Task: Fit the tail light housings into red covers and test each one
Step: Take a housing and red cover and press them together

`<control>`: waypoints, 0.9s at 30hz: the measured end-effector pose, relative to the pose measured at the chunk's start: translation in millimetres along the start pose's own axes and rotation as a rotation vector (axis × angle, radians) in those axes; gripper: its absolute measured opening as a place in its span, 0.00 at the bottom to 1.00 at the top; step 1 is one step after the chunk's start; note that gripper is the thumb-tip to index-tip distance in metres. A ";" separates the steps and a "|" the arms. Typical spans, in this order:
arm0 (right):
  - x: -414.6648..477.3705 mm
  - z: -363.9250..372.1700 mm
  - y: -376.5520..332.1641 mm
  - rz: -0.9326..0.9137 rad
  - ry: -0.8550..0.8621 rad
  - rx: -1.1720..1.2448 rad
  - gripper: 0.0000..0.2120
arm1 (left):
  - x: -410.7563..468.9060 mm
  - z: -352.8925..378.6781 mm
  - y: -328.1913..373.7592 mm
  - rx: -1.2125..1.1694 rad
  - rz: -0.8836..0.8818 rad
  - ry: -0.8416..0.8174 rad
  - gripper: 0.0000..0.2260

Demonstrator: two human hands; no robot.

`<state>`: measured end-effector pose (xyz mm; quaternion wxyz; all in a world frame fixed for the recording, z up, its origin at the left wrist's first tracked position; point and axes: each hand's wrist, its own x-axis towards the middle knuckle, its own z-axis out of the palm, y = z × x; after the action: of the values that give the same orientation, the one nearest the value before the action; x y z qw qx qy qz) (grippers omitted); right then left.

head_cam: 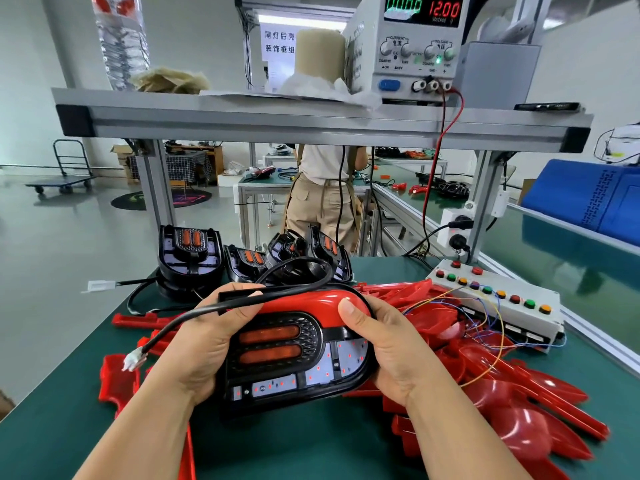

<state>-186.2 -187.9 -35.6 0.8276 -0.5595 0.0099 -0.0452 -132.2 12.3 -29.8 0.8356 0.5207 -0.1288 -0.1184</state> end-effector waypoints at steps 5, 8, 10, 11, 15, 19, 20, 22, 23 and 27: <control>2.4 0.3 2.2 -0.001 0.046 0.036 0.28 | -0.2 3.5 -0.8 0.019 0.024 0.027 0.12; 3.6 -0.5 2.0 -0.032 0.057 0.027 0.24 | 0.8 2.2 -0.5 0.016 0.020 0.021 0.10; 3.5 -0.5 2.0 -0.051 0.050 0.010 0.20 | 0.5 2.8 -0.1 0.001 0.007 0.008 0.05; 3.3 -0.6 2.3 -0.054 0.043 0.005 0.20 | -0.1 3.1 -0.4 0.004 0.004 0.006 0.04; 3.0 -1.3 1.6 -0.021 0.066 -0.040 0.26 | 0.4 5.0 -4.5 0.047 -0.067 -0.007 0.16; 3.9 -7.5 -3.4 -0.004 0.073 -0.032 0.20 | -2.2 0.4 9.5 0.191 -0.218 -0.157 0.19; 4.0 -8.6 -4.8 -0.011 0.071 -0.032 0.18 | -4.2 -7.9 17.6 0.394 -0.210 -0.231 0.18; 4.5 -9.9 -6.5 -0.029 0.081 -0.031 0.15 | -9.5 -22.9 35.7 0.738 -0.188 -0.294 0.28; 4.9 -10.3 -6.7 -0.040 0.089 -0.032 0.14 | -10.6 -29.4 45.0 0.773 -0.195 -0.248 0.38; 5.9 -10.2 -5.2 -0.077 0.095 -0.063 0.15 | 2.4 -45.3 68.5 0.269 -0.186 -0.255 0.51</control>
<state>-181.3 -199.8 -34.4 0.8058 -0.5824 0.0293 -0.1031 -110.3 79.0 12.9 0.7211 0.6178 -0.1998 -0.2417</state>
